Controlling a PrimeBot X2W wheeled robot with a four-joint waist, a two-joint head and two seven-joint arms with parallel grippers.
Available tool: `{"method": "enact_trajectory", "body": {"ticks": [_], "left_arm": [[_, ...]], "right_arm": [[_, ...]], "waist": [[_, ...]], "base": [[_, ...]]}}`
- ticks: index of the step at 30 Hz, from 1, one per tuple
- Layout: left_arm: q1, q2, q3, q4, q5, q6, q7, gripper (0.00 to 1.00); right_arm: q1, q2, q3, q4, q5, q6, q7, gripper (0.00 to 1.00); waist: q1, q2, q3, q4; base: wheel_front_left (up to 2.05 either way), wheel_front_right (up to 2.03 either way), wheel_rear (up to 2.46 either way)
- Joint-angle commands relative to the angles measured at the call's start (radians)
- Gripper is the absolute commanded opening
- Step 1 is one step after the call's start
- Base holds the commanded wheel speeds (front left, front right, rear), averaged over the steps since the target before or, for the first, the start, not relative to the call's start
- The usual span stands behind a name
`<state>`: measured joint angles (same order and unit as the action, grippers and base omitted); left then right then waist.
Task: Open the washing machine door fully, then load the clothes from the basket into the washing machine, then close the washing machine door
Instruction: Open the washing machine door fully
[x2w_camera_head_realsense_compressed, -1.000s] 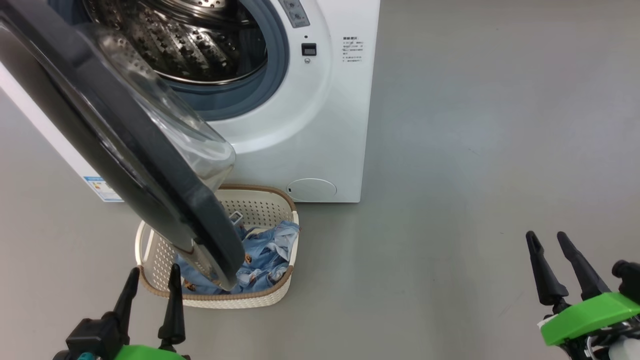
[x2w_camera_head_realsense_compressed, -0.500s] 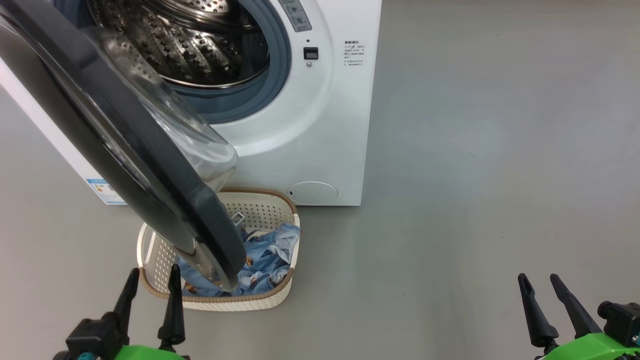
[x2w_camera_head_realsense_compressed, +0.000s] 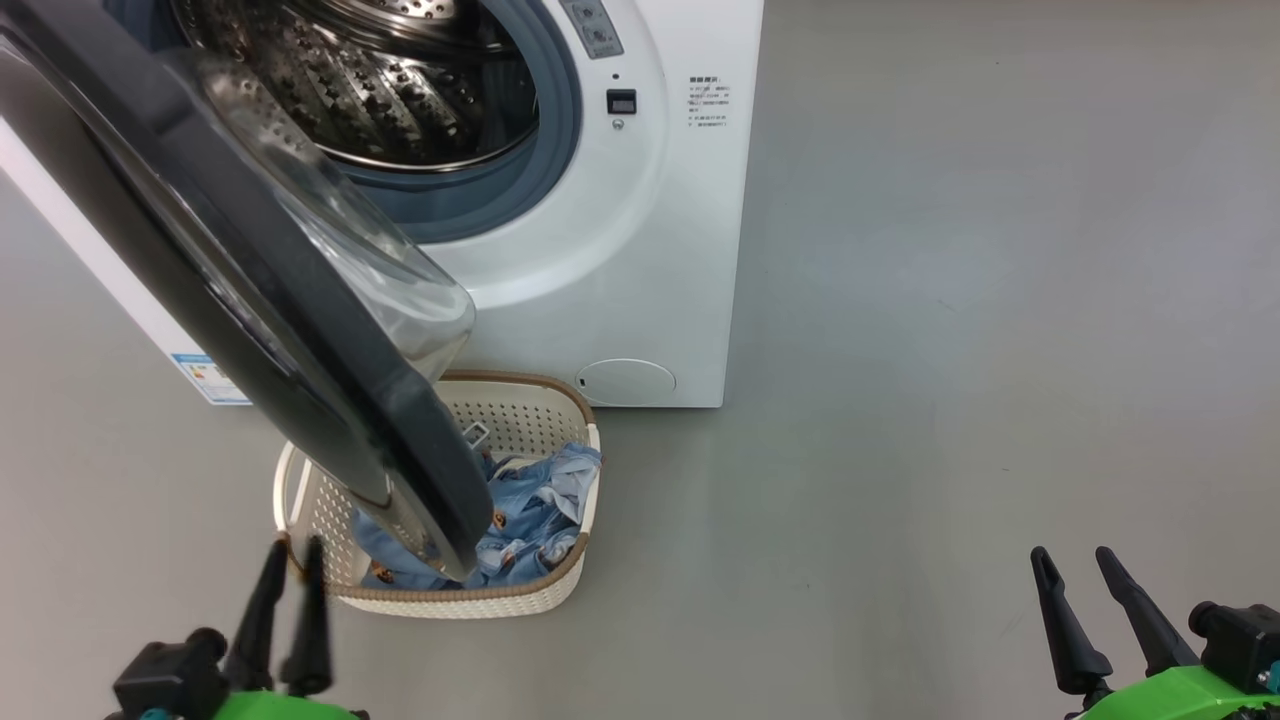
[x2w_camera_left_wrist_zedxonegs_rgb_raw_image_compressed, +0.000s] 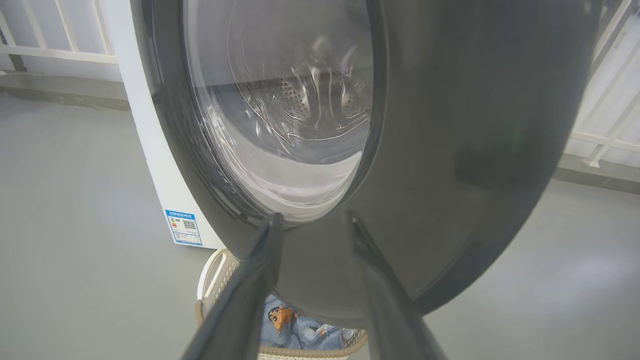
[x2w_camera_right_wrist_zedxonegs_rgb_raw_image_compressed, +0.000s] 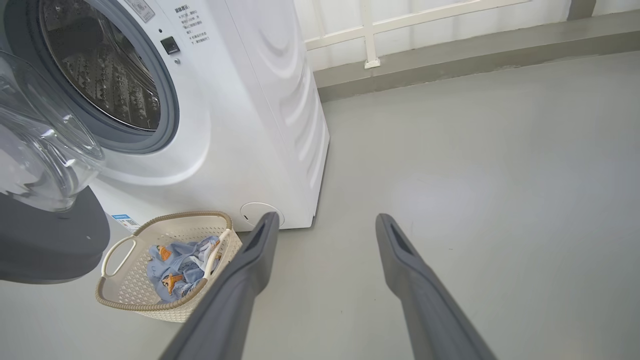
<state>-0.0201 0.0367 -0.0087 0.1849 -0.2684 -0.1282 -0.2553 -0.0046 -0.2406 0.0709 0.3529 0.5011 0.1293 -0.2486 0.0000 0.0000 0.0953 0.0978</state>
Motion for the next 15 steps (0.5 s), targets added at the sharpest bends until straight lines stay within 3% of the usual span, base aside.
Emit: {"method": "enact_trajectory", "body": {"ticks": [1, 7, 15], "left_arm": [[-0.033, 0.013, 0.041, -0.02, -0.016, -0.002, -0.006, 0.0], [-0.058, 0.013, 0.079, -0.078, -0.06, -0.002, -0.006, 0.0], [-0.099, 0.013, 0.165, -0.267, -0.101, 0.004, -0.006, 0.0]], "right_arm": [[0.005, -0.012, 0.02, -0.025, -0.007, 0.001, -0.013, 1.0], [0.005, -0.009, 0.012, -0.031, -0.008, 0.001, -0.013, 1.0], [0.006, -0.008, 0.004, -0.037, -0.014, 0.001, -0.013, 1.0]], "waist": [[0.0, 0.0, -0.001, 0.002], [0.0, 0.0, 0.0, 0.014], [0.0, 0.0, -0.002, 0.028]], "base": [[0.0, 0.0, 0.0], [0.0, 0.0, 0.0], [0.0, 0.0, 0.0]]}}
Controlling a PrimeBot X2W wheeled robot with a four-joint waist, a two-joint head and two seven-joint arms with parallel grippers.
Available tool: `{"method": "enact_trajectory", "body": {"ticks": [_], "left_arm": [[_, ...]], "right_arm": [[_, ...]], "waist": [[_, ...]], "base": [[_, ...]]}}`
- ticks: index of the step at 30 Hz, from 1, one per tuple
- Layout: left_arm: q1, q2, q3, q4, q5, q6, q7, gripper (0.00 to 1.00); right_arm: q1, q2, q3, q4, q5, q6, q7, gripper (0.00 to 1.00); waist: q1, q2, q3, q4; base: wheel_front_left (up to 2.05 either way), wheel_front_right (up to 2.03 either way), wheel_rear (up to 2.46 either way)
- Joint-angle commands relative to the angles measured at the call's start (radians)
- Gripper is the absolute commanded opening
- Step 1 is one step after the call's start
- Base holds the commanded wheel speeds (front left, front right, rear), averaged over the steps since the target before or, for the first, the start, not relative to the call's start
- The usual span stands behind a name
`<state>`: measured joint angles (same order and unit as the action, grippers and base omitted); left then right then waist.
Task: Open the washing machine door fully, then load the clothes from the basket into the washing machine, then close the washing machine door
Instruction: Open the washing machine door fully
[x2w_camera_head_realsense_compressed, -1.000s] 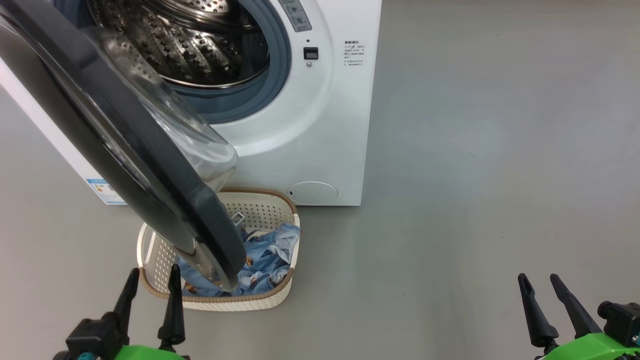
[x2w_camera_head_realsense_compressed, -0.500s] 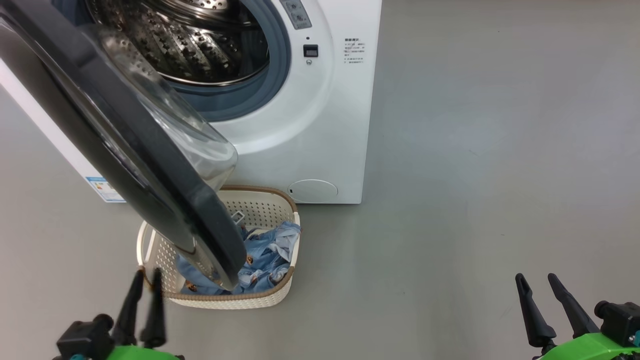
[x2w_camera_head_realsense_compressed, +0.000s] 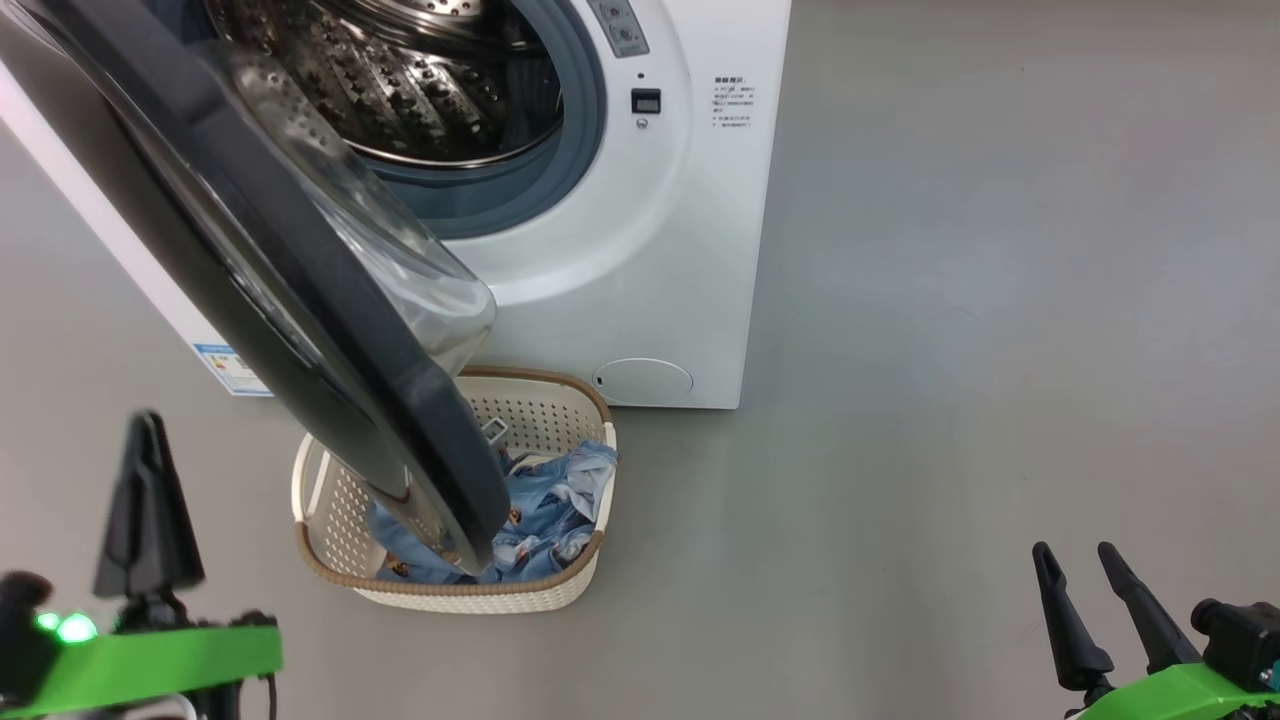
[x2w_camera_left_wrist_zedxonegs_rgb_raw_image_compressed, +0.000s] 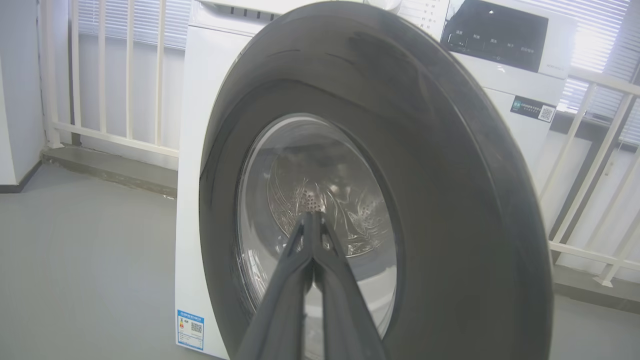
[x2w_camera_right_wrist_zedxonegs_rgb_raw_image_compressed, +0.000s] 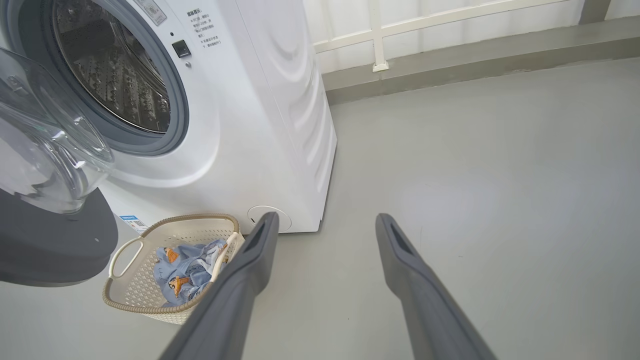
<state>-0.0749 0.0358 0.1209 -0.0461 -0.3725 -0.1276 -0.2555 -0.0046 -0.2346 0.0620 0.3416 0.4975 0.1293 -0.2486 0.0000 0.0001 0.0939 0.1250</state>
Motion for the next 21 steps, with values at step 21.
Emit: {"method": "enact_trajectory", "body": {"ticks": [21], "left_arm": [[-0.084, 0.014, -0.491, -0.252, 0.079, 0.047, -0.001, 0.0]], "right_arm": [[-0.005, -0.007, 0.031, -0.034, -0.021, 0.001, -0.013, 1.0]], "waist": [[0.0, -0.0001, 0.015, -0.018]], "base": [[0.0, 0.0, 0.0]]}}
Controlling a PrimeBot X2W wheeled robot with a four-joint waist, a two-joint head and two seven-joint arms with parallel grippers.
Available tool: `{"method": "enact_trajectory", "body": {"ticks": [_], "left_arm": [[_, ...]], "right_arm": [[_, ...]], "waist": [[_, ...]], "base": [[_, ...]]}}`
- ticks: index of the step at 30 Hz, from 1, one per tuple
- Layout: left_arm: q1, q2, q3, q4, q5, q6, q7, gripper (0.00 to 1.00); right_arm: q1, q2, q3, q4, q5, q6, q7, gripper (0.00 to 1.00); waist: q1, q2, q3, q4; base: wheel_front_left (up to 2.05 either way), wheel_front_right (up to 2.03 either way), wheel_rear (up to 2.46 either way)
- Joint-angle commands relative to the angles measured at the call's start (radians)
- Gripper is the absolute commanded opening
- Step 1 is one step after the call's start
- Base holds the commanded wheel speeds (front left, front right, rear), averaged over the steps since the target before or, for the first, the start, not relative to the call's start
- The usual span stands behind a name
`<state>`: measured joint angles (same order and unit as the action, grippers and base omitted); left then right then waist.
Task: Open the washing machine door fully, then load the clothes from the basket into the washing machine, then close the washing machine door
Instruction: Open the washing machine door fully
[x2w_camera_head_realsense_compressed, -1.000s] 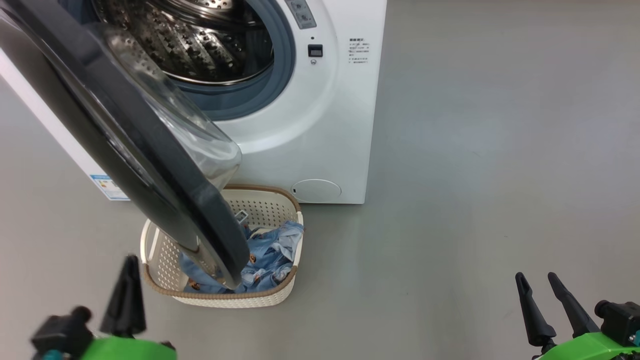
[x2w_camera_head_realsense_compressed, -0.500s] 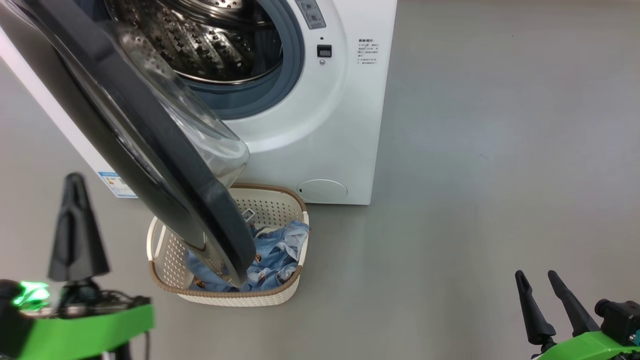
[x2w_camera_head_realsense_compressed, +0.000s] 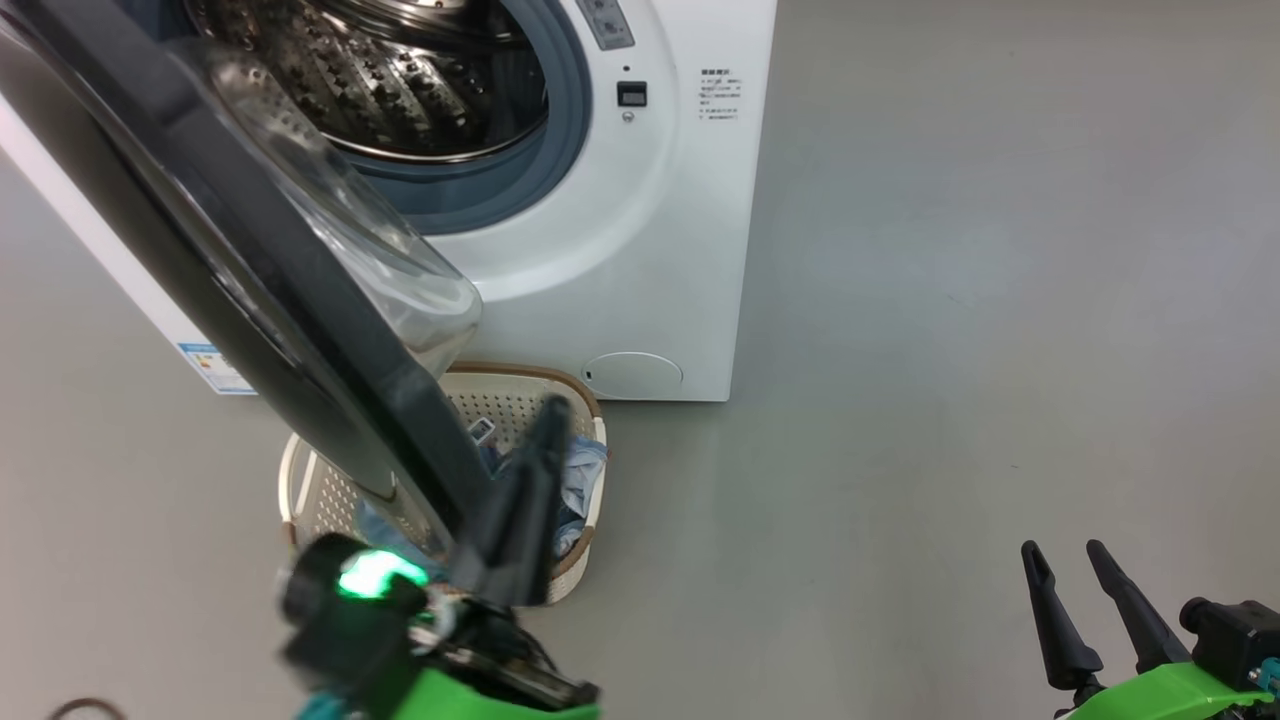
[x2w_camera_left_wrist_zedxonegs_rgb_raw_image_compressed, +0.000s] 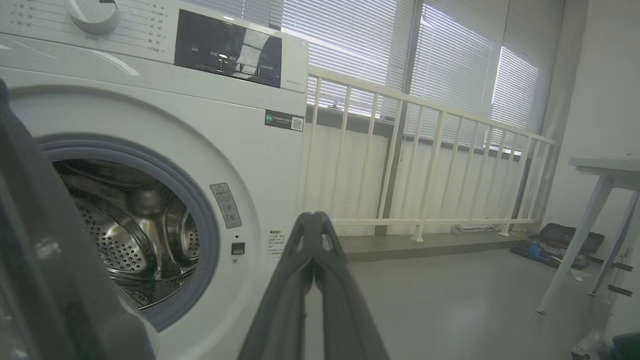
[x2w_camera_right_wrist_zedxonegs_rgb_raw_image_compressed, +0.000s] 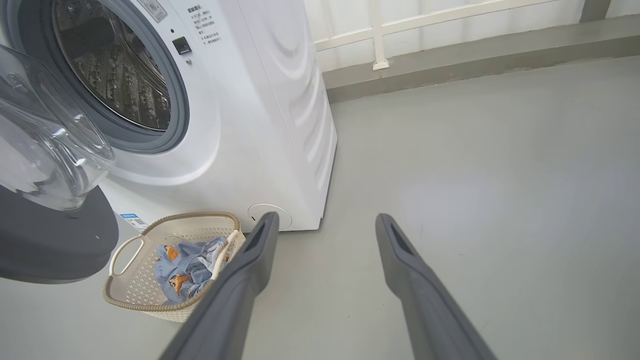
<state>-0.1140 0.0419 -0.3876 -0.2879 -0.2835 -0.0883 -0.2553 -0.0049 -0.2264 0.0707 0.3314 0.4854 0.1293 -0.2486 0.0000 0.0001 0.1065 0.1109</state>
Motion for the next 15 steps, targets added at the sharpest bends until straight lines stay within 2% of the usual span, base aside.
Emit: {"method": "enact_trajectory", "body": {"ticks": [1, 7, 15], "left_arm": [[-0.048, 0.008, -0.005, 0.015, -0.017, 0.01, -0.001, 0.0], [-0.068, 0.008, -0.058, 0.157, -0.069, 0.033, -0.003, 0.0], [-0.115, 0.008, -0.023, 0.376, -0.135, 0.041, -0.006, 0.0]], "right_arm": [[-0.007, -0.015, 0.024, -0.024, -0.008, 0.001, -0.013, 1.0], [-0.016, -0.012, 0.032, -0.024, -0.005, 0.001, -0.013, 1.0], [-0.019, -0.012, 0.036, -0.023, -0.002, 0.001, -0.013, 1.0]], "waist": [[0.0, -0.0001, 0.003, -0.007], [0.0, -0.0001, 0.01, -0.02], [0.0, -0.0001, 0.011, -0.032]], "base": [[0.0, 0.0, 0.0], [0.0, 0.0, 0.0], [0.0, 0.0, 0.0]]}}
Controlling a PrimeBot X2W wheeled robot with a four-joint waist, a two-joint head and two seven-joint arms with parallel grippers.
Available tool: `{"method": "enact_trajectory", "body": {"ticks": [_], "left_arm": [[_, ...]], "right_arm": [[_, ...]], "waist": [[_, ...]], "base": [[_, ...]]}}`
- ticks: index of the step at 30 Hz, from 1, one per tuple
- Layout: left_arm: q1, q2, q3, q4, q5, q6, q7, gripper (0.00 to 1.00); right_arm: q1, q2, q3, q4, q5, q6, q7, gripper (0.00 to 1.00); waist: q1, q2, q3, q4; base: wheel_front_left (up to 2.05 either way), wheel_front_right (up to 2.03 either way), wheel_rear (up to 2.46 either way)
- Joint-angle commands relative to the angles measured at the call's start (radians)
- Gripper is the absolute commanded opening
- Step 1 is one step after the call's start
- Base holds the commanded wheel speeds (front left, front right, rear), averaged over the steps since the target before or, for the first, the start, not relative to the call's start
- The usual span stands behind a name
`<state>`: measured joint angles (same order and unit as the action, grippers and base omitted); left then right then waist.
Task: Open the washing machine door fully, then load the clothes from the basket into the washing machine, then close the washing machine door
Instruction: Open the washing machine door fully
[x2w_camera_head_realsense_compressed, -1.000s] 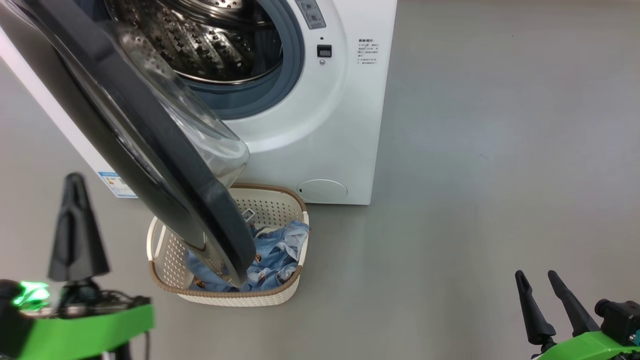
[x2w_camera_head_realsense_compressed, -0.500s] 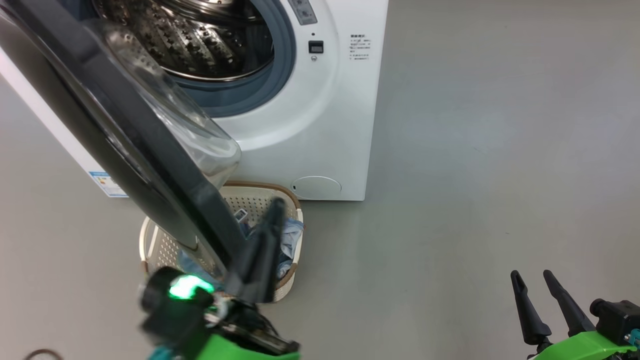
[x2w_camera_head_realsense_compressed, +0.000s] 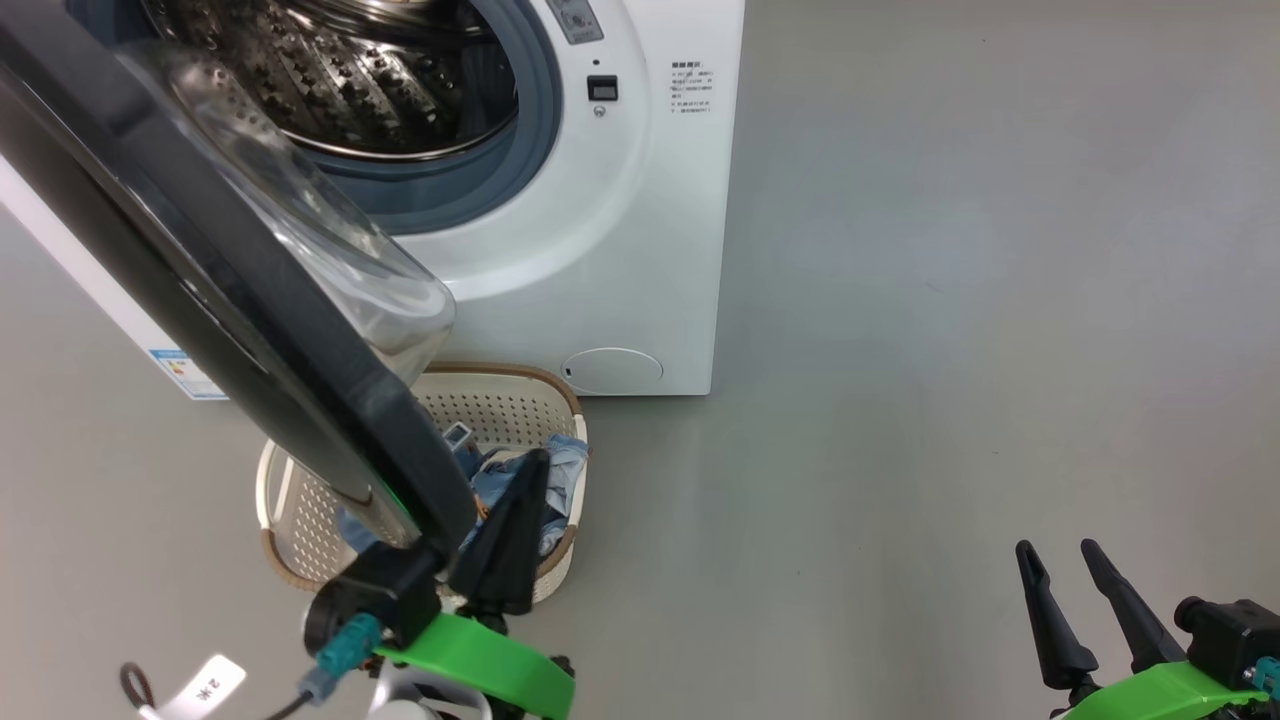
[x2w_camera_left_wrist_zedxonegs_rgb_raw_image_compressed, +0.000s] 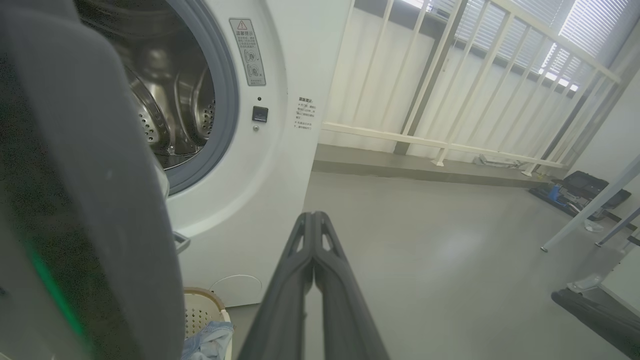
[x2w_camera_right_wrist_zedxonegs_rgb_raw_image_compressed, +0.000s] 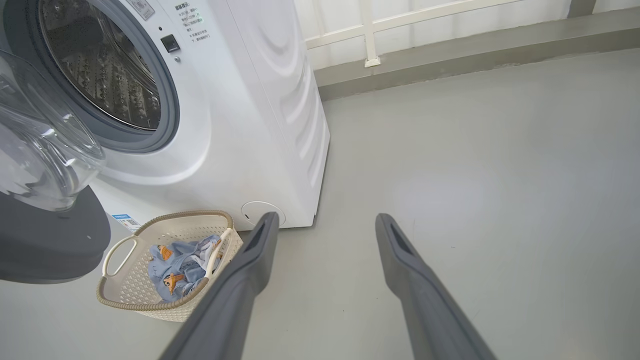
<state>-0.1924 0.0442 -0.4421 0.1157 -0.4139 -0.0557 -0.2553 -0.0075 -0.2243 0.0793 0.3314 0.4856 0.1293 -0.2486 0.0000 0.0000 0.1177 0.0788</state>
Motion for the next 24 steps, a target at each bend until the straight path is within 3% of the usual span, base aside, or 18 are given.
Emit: {"method": "enact_trajectory", "body": {"ticks": [1, 24], "left_arm": [[-0.04, 0.006, 0.04, -0.009, -0.009, 0.011, -0.006, 0.0], [-0.054, 0.006, 0.174, 0.094, -0.048, -0.004, -0.006, 0.0]], "right_arm": [[-0.016, -0.014, 0.028, -0.024, -0.002, 0.001, -0.013, 1.0], [-0.004, -0.02, 0.019, -0.037, -0.004, 0.001, -0.013, 1.0]], "waist": [[0.0, 0.0, 0.0, -0.001], [0.0, 0.0, 0.0, 0.022]], "base": [[0.0, 0.0, 0.0], [0.0, 0.0, 0.0]]}}
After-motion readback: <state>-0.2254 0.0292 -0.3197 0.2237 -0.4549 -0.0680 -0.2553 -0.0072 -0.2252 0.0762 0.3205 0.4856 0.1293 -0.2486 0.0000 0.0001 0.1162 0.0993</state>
